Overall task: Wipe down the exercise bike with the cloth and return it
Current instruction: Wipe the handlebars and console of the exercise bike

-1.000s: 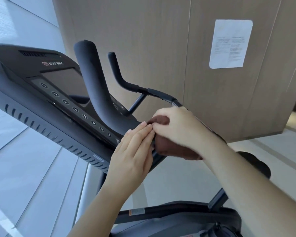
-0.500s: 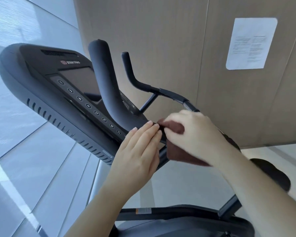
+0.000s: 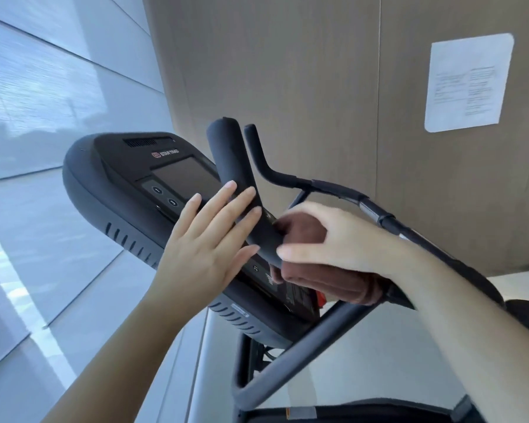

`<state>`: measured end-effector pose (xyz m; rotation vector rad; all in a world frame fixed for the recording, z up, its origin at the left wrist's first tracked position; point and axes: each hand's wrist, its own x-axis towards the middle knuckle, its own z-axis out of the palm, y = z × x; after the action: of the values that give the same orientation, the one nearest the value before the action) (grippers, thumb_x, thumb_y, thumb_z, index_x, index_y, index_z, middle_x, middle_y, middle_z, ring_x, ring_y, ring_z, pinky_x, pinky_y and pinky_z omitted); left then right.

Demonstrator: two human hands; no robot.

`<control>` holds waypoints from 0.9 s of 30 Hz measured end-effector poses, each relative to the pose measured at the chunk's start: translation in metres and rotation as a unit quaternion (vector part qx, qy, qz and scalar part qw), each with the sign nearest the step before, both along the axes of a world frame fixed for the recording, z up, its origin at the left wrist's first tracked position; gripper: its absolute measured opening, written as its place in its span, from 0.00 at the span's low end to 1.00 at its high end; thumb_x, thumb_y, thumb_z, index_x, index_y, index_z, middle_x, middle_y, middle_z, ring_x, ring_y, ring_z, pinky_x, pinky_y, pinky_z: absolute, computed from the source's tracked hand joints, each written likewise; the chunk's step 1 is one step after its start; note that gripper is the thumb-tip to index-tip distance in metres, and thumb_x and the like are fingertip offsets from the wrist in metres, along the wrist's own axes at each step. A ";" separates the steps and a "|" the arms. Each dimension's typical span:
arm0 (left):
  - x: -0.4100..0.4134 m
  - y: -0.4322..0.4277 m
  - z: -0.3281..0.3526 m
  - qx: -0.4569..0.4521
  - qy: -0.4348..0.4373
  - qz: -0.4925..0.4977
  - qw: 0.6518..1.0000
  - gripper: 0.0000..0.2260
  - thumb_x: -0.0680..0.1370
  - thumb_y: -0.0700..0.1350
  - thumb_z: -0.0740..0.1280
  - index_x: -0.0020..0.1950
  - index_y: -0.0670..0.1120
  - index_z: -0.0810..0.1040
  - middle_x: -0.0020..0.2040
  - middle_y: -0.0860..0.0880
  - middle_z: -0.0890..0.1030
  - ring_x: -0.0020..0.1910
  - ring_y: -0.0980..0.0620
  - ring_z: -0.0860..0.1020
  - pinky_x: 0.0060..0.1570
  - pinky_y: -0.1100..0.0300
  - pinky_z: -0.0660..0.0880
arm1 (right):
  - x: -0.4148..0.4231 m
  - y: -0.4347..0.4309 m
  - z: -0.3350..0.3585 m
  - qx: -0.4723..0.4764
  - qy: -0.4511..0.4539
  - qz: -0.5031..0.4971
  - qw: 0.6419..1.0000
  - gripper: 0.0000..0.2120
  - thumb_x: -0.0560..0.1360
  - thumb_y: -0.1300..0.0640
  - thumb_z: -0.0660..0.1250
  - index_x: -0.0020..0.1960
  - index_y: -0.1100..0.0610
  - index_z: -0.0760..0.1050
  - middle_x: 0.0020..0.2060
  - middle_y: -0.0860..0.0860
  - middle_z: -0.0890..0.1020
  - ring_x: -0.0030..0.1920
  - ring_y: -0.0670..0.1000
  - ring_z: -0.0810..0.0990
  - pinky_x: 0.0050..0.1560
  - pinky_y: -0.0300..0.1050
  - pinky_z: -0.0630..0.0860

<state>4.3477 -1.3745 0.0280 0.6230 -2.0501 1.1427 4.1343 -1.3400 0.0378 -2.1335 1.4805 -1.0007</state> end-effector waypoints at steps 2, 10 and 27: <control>0.003 -0.006 0.003 0.000 0.009 -0.016 1.000 0.17 0.79 0.49 0.60 0.61 0.41 0.76 0.67 0.44 0.70 0.68 0.45 0.66 0.63 0.46 0.62 | -0.009 0.003 -0.004 -0.001 -0.016 0.050 0.999 0.29 0.57 0.35 0.73 0.57 0.35 0.69 0.54 0.37 0.79 0.56 0.40 0.77 0.55 0.43 0.73; 0.007 -0.014 0.016 0.030 0.041 -0.029 0.998 0.25 0.79 0.56 0.55 0.65 0.39 0.72 0.70 0.43 0.64 0.69 0.47 0.63 0.63 0.46 0.61 | 0.033 -0.008 0.013 -0.143 -0.054 -0.018 0.988 0.32 0.59 0.40 0.74 0.61 0.41 0.70 0.57 0.39 0.76 0.57 0.38 0.73 0.54 0.28 0.67; -0.007 -0.005 0.043 0.418 0.422 -0.370 0.714 0.26 0.72 0.26 0.64 0.64 0.49 0.71 0.64 0.46 0.74 0.62 0.55 0.73 0.57 0.42 0.72 | 0.043 -0.011 0.015 -0.210 -0.115 0.018 0.971 0.34 0.61 0.46 0.75 0.63 0.35 0.65 0.60 0.37 0.71 0.58 0.29 0.68 0.53 0.17 0.61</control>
<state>4.3410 -1.3793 0.0715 0.4793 -1.5727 -0.5620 4.1775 -1.3509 0.0531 -2.2084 1.1941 -1.6042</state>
